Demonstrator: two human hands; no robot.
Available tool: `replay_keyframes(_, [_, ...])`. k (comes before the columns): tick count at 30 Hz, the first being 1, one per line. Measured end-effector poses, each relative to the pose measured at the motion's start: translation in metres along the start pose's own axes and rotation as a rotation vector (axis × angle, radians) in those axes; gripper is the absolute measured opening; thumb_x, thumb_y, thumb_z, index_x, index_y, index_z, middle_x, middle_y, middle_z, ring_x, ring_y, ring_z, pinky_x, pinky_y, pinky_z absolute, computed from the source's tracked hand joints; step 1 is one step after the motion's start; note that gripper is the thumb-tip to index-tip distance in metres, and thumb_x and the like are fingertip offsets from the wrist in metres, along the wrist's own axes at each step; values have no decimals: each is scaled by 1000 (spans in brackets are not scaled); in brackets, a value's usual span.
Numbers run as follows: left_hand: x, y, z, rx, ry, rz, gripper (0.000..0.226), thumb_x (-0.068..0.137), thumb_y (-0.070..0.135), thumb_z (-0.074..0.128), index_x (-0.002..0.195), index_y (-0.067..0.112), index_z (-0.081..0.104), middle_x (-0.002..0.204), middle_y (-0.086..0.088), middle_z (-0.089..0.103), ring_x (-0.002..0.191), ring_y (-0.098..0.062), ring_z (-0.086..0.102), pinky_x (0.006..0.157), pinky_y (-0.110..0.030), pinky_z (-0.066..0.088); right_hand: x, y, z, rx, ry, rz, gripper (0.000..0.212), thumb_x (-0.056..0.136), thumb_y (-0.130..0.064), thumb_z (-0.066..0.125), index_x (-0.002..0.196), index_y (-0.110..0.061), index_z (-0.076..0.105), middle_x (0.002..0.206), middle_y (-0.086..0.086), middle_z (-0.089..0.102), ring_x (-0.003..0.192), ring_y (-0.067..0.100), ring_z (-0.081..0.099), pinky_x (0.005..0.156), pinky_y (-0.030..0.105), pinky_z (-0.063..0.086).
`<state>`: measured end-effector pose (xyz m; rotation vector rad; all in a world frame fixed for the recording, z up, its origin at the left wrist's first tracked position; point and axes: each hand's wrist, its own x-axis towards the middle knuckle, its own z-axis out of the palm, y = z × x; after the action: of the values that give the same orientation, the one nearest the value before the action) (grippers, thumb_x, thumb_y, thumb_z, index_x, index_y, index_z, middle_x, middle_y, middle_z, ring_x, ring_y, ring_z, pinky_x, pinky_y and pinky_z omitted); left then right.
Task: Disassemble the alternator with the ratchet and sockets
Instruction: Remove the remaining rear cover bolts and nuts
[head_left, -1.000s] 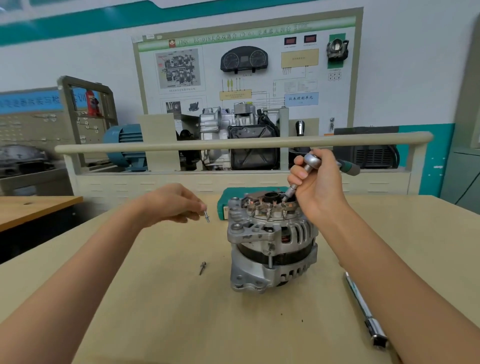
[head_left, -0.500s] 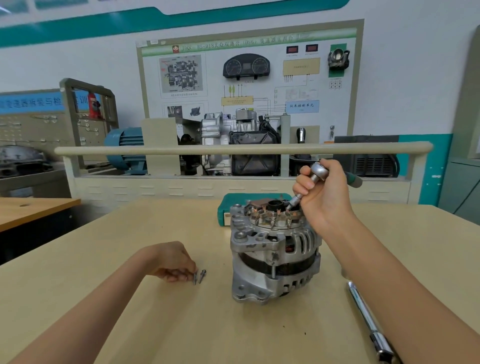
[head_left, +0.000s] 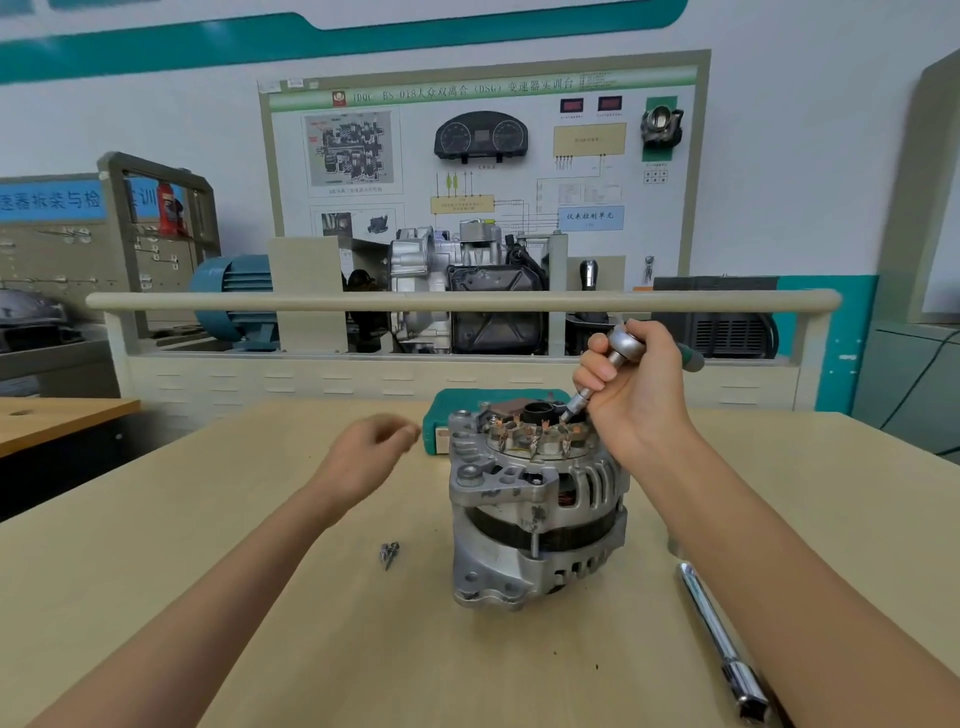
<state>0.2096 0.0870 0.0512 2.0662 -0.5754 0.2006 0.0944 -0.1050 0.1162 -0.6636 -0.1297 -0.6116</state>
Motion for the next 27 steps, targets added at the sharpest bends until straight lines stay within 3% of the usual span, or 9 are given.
replay_keyframes(1, [0, 11, 3, -69, 1, 53, 28, 100, 23, 43, 121, 15, 60, 114, 4, 60, 107, -13, 54, 88, -24, 45, 0, -1, 0, 1, -3, 4, 33, 94, -16, 34, 61, -15, 36, 50, -1, 47, 35, 7, 29, 36, 17, 26])
replay_keyframes(4, [-3, 38, 18, -185, -101, 120, 33, 103, 29, 34, 131, 26, 51, 113, 18, 52, 99, 5, 49, 72, -1, 39, -1, -4, 2, 24, -8, 15, 33, 94, -17, 34, 61, -15, 35, 49, -1, 46, 34, 7, 28, 36, 17, 25])
replay_keyframes(5, [-4, 42, 24, -194, -150, 122, 35, 103, 30, 32, 133, 27, 49, 117, 17, 52, 102, 6, 49, 75, -1, 40, -1, -5, 2, 43, -7, 21, 34, 94, -17, 34, 60, -15, 35, 48, -1, 45, 34, 7, 28, 35, 17, 25])
replay_keyframes(8, [-7, 43, 36, -255, -208, 92, 38, 104, 32, 27, 133, 25, 50, 136, 4, 51, 118, -8, 48, 101, -23, 38, 0, -9, 2, 98, -5, 39, 34, 93, -17, 34, 59, -16, 33, 49, -1, 44, 33, 7, 28, 35, 16, 24])
replay_keyframes(12, [-6, 41, 36, -113, -100, 150, 38, 104, 29, 27, 131, 22, 53, 132, 2, 54, 118, -10, 47, 99, -24, 34, 0, -11, 1, 88, -21, 62, 35, 93, -16, 33, 58, -16, 32, 50, -1, 42, 33, 6, 26, 34, 16, 22])
replay_keyframes(16, [-9, 38, 35, 87, 41, 279, 34, 102, 22, 34, 126, 17, 57, 125, 1, 57, 107, -7, 43, 82, -16, 26, 0, -10, 5, 73, -39, 81, 32, 94, -16, 33, 62, -16, 32, 48, -1, 42, 32, 6, 25, 33, 16, 22])
replay_keyframes(20, [-15, 34, 33, 271, 169, 322, 35, 97, 26, 42, 128, 18, 56, 124, -2, 59, 112, -15, 45, 87, -23, 31, 0, -7, 9, 58, -57, 105, 29, 94, -16, 35, 65, -16, 32, 47, -2, 41, 31, 5, 24, 32, 15, 21])
replay_keyframes(27, [-29, 45, 32, 432, 319, 321, 41, 92, 33, 43, 129, 22, 54, 111, -2, 58, 101, -18, 47, 83, -32, 39, 1, -7, 16, -35, -93, 152, 28, 93, -13, 35, 65, -14, 35, 44, -3, 41, 28, 4, 21, 29, 15, 17])
